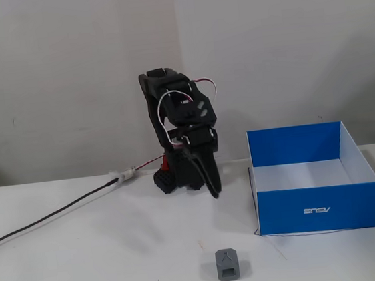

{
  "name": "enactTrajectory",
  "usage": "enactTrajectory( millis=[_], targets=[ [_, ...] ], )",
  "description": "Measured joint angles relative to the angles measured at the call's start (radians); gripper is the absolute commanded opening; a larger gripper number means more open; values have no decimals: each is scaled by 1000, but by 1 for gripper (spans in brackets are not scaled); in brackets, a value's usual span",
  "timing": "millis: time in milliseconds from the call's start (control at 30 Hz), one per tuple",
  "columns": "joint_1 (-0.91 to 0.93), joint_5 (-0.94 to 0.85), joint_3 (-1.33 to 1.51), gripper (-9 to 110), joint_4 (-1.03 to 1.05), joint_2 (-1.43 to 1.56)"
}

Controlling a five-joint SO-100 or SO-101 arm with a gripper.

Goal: Pick the gray block and keep it in the box.

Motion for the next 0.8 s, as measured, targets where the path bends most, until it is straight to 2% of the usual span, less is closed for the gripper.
enactTrajectory(
  millis=[267,400,500,800],
  targets=[
    [-12,81,-44,17,-109,-379],
    [35,84,-163,24,-109,-554],
    [51,94,-241,25,-109,-676],
    [75,112,-345,27,-104,-853]
  ],
)
